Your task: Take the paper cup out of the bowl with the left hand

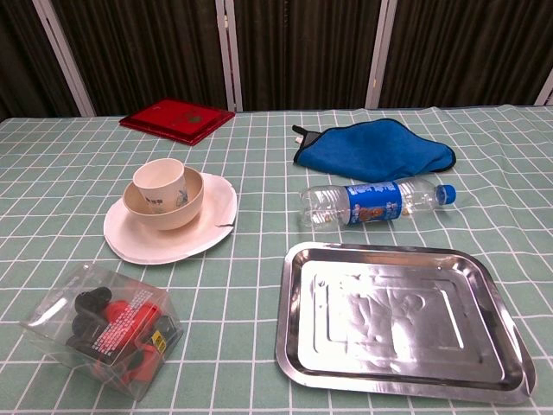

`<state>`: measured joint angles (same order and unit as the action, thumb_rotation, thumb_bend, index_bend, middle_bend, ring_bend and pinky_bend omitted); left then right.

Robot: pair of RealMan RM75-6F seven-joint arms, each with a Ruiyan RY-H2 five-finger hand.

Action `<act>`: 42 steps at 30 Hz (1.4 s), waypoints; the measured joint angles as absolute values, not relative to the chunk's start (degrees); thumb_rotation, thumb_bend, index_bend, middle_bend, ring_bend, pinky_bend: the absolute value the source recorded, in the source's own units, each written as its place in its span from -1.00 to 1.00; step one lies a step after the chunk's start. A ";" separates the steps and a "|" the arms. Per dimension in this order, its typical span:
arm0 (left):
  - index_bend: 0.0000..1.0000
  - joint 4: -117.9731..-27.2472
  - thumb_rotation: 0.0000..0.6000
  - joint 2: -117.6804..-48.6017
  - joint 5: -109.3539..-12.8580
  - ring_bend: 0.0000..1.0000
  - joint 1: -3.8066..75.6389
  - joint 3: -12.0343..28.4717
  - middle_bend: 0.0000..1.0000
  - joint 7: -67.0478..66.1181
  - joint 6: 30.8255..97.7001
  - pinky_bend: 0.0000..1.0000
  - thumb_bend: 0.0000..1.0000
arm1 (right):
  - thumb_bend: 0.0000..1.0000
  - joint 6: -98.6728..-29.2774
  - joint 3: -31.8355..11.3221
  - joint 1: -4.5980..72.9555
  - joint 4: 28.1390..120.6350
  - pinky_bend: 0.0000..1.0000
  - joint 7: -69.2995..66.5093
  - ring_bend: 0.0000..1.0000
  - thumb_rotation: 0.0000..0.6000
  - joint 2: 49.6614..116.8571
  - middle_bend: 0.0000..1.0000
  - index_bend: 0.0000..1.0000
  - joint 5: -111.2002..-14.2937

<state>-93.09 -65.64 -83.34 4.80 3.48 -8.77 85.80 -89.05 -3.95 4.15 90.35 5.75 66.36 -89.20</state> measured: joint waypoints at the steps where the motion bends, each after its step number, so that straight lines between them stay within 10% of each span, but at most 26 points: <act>1: -1.00 -93.06 1.00 -65.63 -83.32 -1.00 4.82 3.46 -1.00 -8.68 85.75 -1.00 -0.76 | -1.00 -89.03 -3.95 4.16 90.31 -1.00 5.72 -1.00 1.00 66.39 -1.00 -0.94 -89.22; 24: -0.98 -92.39 1.00 -66.79 -83.27 -1.00 6.22 4.00 -1.00 -9.34 84.42 -1.00 -0.76 | -0.98 -88.14 -4.04 4.21 90.15 -1.00 5.35 -1.00 1.00 66.52 -1.00 -0.94 -88.36; 34: -0.18 -89.77 1.00 -70.75 -80.23 -1.00 13.19 9.42 -1.00 -9.26 79.04 -1.00 -0.62 | -0.98 -87.88 -4.40 4.33 90.23 -1.00 3.57 -1.00 1.00 66.13 -1.00 -0.82 -87.95; 42: 0.03 -81.94 1.00 -78.22 -76.06 -1.00 23.01 12.90 -1.00 -11.92 68.22 -1.00 -0.51 | -0.97 -87.87 -4.54 4.32 89.81 -1.00 1.34 -1.00 1.00 65.80 -1.00 -0.86 -87.84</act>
